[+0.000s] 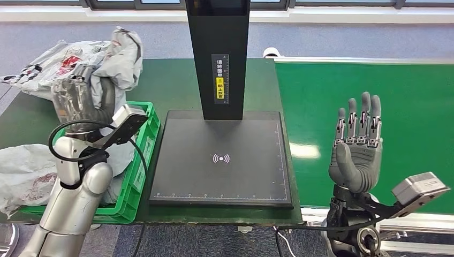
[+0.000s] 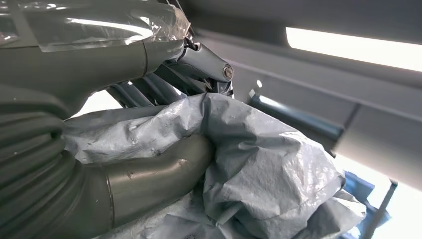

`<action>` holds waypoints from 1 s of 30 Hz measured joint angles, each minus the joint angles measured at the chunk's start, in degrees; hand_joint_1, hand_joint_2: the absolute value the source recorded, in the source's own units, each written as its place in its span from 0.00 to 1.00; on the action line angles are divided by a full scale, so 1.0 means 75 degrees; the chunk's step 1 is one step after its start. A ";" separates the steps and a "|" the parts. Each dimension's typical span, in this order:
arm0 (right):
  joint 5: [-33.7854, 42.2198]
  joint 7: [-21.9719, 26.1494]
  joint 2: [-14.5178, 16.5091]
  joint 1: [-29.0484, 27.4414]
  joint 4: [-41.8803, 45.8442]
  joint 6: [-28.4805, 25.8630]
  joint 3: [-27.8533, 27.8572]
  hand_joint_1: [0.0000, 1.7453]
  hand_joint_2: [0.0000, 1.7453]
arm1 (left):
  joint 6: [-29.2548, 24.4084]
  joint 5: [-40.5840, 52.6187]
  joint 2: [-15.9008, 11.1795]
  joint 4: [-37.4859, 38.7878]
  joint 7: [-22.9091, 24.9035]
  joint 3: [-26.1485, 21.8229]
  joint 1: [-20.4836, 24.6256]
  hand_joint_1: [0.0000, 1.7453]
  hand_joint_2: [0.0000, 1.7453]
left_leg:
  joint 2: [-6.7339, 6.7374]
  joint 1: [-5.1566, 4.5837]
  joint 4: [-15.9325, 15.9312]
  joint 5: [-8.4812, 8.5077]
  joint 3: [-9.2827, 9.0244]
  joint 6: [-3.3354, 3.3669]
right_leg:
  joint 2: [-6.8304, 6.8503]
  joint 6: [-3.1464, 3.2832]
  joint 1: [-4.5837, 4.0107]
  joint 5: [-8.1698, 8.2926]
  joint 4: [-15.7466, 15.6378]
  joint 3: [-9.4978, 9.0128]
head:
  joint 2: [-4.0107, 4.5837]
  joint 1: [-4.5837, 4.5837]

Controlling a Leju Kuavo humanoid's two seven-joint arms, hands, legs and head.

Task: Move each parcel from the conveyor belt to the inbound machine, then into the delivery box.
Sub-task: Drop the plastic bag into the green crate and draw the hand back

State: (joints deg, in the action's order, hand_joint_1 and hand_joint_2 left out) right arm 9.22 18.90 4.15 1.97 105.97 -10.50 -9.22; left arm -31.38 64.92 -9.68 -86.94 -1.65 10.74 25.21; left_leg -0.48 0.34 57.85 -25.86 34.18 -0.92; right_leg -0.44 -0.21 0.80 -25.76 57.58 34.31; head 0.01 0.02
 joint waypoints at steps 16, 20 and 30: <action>0.0001 -0.0140 -0.0031 0.0133 0.0028 0.0194 0.0000 0.00 1.00 | -0.0861 0.0760 -0.0283 -0.1429 0.0100 -0.2077 -0.1570 1.00 1.00 | 0.0008 0.0002 0.0000 -0.0003 -0.0001 -0.0003 | -0.0010 0.0001 0.0001 -0.0001 -0.0001 0.0003 | 0.0001 0.0000; -0.0012 -0.0154 -0.0031 0.0151 0.0028 0.0215 0.0000 0.00 1.00 | -0.1019 0.0907 -0.0238 -0.1526 0.0130 -0.2255 -0.1709 1.00 1.00 | 0.0007 0.0002 0.0000 -0.0003 -0.0001 -0.0003 | -0.0008 0.0001 0.0001 -0.0001 -0.0001 0.0001 | 0.0001 0.0000; -0.0021 -0.0219 -0.0028 0.0159 0.0028 0.0302 0.0000 0.00 1.00 | -0.0471 0.2181 -0.0050 -0.1593 0.0363 -0.2380 -0.1775 1.00 1.00 | 0.0006 0.0000 0.0000 -0.0003 -0.0002 -0.0002 | -0.0008 0.0000 0.0002 -0.0001 -0.0004 0.0005 | -0.0001 0.0000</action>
State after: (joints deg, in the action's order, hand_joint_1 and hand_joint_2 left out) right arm 9.06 17.26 3.93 3.17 106.18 -8.23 -9.22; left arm -34.91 81.28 -10.05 -98.88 1.07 -7.11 11.90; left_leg -0.43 0.34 57.85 -25.89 34.16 -0.94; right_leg -0.50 -0.21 0.82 -25.77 57.55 34.34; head 0.00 0.02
